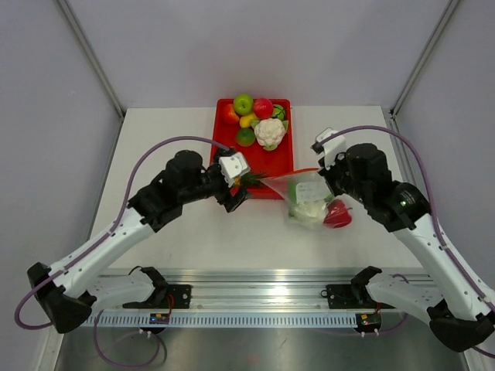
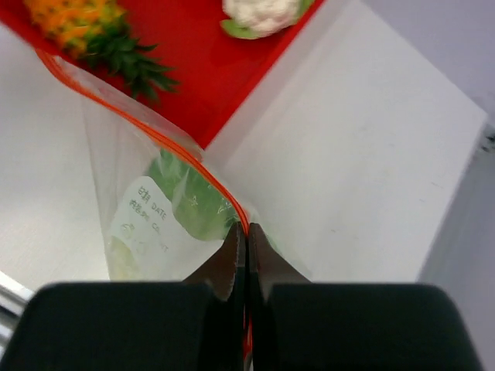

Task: Place the food in the zip-top bag and seal the zipper
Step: Place the zipper food storage bag at the center of the board.

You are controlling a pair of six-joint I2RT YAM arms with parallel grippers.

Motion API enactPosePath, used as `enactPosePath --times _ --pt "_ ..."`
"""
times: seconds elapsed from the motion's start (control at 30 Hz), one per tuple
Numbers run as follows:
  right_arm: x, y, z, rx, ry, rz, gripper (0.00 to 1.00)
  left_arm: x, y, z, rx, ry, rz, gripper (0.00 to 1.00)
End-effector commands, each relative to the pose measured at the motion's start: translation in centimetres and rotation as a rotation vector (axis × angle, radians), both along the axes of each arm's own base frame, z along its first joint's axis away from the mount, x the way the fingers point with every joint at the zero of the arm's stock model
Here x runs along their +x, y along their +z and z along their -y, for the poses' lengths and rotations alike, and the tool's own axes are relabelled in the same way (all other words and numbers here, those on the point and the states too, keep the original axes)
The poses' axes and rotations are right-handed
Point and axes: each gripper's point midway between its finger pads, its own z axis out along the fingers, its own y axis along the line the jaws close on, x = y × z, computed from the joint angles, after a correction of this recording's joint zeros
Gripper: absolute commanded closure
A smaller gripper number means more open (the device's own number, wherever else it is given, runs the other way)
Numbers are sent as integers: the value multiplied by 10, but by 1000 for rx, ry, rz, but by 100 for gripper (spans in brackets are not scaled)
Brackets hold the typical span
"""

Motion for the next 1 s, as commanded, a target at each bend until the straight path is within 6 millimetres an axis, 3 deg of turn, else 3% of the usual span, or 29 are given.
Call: enactPosePath --times 0.0,0.03,0.1,0.2,0.4,0.53,0.57,0.6,0.63,0.67,0.73,0.83,0.9,0.97 --pt "0 68 56 1 -250 161 100 11 85 -29 -186 191 146 12" --pt "0 72 65 -19 -288 168 100 8 102 -38 -240 219 182 10" --pt "7 82 88 -75 -399 192 100 7 114 -49 -275 259 221 9" --pt "21 92 102 -76 -488 201 100 5 133 -63 -339 313 267 8" --pt "61 88 128 -144 -712 228 100 13 118 -73 -293 409 193 15" --pt "77 57 108 -110 -666 170 100 18 114 -77 -272 457 158 13" --pt "79 45 86 -16 -590 118 98 19 113 -77 -273 465 152 6" --pt "78 32 71 32 -531 73 65 20 109 -76 -270 477 131 1" --pt "74 26 56 84 -469 34 46 21 109 -75 -273 478 120 1" --pt "69 18 31 175 -386 -34 33 20 113 -74 -281 474 113 1" --pt "66 8 18 222 -346 -81 1 21 109 -71 -265 481 75 1" --pt "68 8 31 233 -443 -66 1 25 116 -73 -267 509 66 1" --pt "71 12 53 198 -565 -15 1 23 120 -76 -262 518 59 1" --pt "72 19 77 185 -700 36 1 22 111 -76 -212 522 12 1"
